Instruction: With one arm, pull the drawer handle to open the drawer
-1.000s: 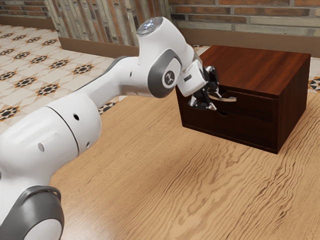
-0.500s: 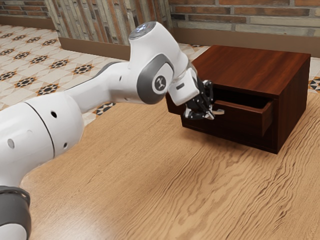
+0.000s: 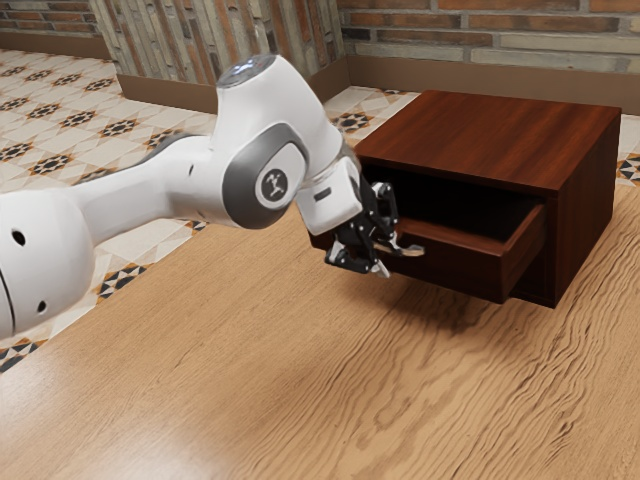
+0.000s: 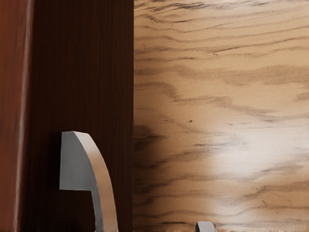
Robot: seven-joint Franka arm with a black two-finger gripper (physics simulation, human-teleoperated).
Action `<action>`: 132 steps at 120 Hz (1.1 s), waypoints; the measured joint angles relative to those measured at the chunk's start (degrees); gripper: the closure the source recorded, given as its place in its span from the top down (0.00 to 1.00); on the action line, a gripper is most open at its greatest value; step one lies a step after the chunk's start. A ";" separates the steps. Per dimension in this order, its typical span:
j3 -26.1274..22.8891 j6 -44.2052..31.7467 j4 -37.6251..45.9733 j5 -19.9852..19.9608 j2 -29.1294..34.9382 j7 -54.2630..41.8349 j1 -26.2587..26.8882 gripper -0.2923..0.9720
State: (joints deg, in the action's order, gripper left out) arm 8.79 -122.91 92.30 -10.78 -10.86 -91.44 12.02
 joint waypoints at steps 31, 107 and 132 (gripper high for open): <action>0.38 0.03 3.72 0.49 3.15 1.07 0.15 0.28; -0.17 -0.11 13.48 2.51 11.03 3.13 0.35 0.36; 0.77 0.07 13.50 3.21 13.21 3.76 1.18 0.31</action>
State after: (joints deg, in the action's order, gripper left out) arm 9.56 -122.84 105.80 -7.57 2.35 -87.68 13.19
